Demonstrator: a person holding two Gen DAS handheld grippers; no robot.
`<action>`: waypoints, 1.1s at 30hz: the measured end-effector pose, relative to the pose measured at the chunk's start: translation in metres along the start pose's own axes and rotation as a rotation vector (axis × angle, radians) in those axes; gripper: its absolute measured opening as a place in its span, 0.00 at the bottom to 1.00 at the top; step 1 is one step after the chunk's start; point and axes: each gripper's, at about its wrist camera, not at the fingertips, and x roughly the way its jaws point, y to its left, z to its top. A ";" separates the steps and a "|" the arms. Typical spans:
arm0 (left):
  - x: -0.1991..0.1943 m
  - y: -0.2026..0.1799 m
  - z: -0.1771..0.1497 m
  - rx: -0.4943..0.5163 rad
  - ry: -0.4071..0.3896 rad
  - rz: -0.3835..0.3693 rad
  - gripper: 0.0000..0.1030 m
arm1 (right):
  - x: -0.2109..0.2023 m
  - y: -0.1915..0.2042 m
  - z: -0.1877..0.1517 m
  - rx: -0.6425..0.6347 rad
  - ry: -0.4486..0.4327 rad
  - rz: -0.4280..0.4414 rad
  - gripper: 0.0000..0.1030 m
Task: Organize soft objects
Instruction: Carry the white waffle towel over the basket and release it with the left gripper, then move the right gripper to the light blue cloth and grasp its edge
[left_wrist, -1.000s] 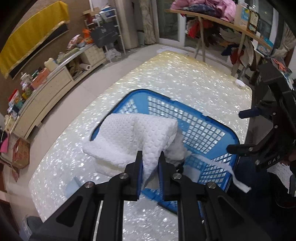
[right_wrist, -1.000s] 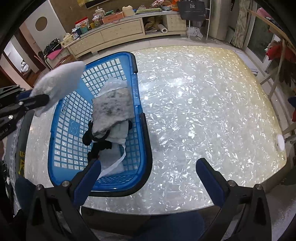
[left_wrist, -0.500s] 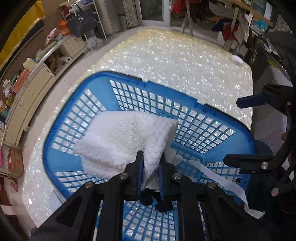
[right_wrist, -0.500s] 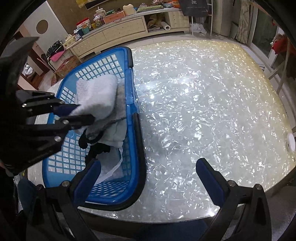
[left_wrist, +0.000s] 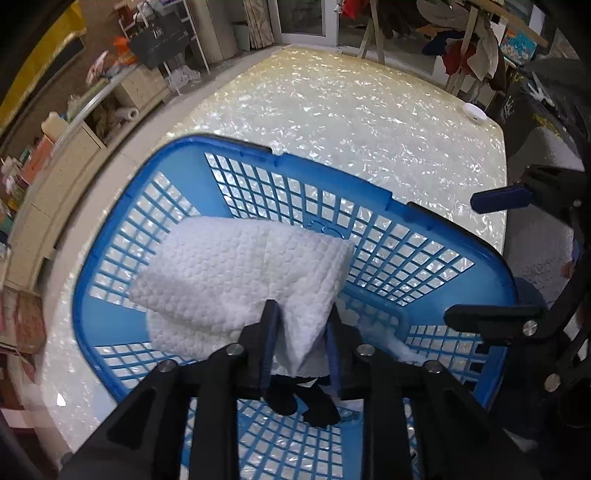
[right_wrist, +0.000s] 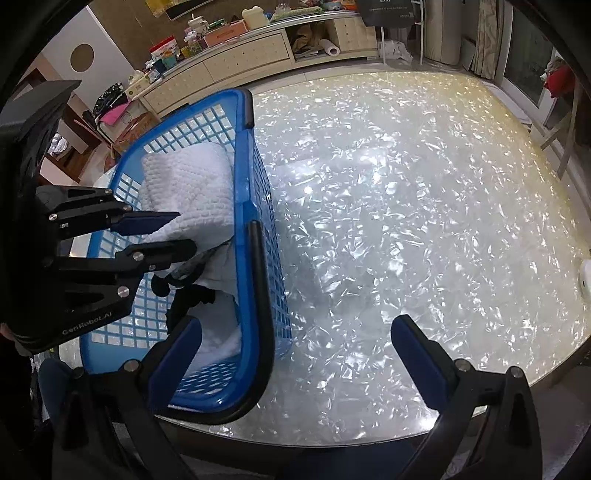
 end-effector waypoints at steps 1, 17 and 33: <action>-0.003 -0.001 -0.001 0.006 -0.006 0.012 0.37 | -0.003 0.000 -0.001 -0.001 -0.005 -0.003 1.00; -0.072 0.012 -0.031 -0.036 -0.123 0.043 0.77 | -0.041 0.049 0.000 -0.081 -0.066 -0.034 1.00; -0.130 0.086 -0.135 -0.263 -0.150 0.124 1.00 | -0.030 0.157 0.016 -0.245 -0.097 0.003 1.00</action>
